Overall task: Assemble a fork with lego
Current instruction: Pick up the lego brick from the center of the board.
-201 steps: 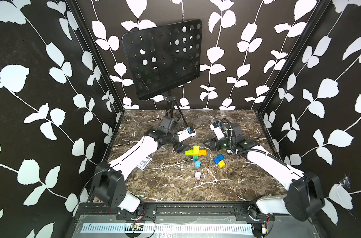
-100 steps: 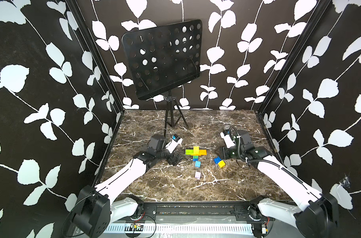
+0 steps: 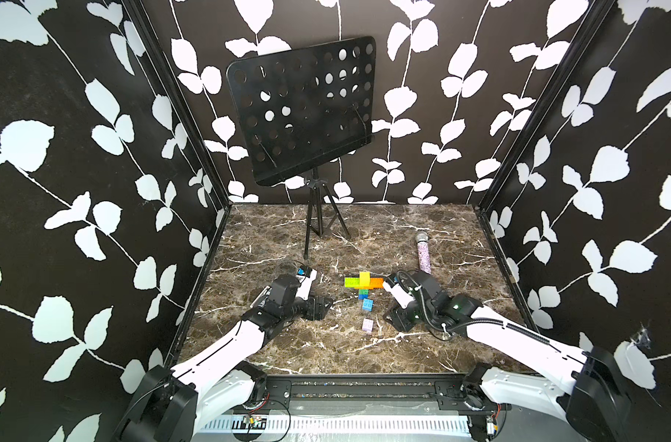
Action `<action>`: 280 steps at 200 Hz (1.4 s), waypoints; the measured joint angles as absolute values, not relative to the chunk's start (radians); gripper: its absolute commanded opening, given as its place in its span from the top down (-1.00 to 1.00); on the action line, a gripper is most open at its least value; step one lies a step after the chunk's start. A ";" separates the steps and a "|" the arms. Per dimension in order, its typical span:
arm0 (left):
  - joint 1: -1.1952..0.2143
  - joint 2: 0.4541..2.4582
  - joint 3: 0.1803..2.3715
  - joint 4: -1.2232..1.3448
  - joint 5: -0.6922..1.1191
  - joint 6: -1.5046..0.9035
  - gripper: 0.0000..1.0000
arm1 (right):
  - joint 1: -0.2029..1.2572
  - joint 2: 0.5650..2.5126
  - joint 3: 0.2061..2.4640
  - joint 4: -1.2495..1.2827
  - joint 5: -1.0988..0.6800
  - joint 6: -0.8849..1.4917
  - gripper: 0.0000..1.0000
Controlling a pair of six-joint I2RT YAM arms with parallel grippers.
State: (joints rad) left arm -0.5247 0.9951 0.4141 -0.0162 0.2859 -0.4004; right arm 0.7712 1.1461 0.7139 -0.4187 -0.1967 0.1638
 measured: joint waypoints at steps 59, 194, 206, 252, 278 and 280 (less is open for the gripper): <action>-0.519 0.837 0.348 -0.026 0.212 -0.560 -0.56 | 0.823 1.314 0.844 -0.434 -0.173 0.000 -0.18; -0.496 0.782 0.297 -0.061 0.190 -0.624 -0.56 | 0.905 1.620 0.933 -0.476 -0.150 -0.203 -0.09; -0.495 0.782 0.297 -0.061 0.189 -0.624 -0.56 | 0.908 1.642 0.935 -0.479 -0.154 -0.210 -0.05; -0.490 0.816 0.297 -0.062 0.189 -0.623 -0.56 | 0.910 1.709 0.991 -0.488 -0.176 -0.237 0.13; -0.485 0.818 0.297 -0.062 0.190 -0.621 -0.56 | 0.910 1.710 1.003 -0.489 -0.188 -0.242 0.21; -0.485 0.818 0.297 -0.062 0.190 -0.621 -0.56 | 0.910 1.710 1.003 -0.490 -0.189 -0.241 0.22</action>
State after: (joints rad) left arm -0.4850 0.8181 0.2974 -0.0624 0.1898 -0.6209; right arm 0.9100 1.7100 1.0035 -0.4896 -0.1890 -0.2409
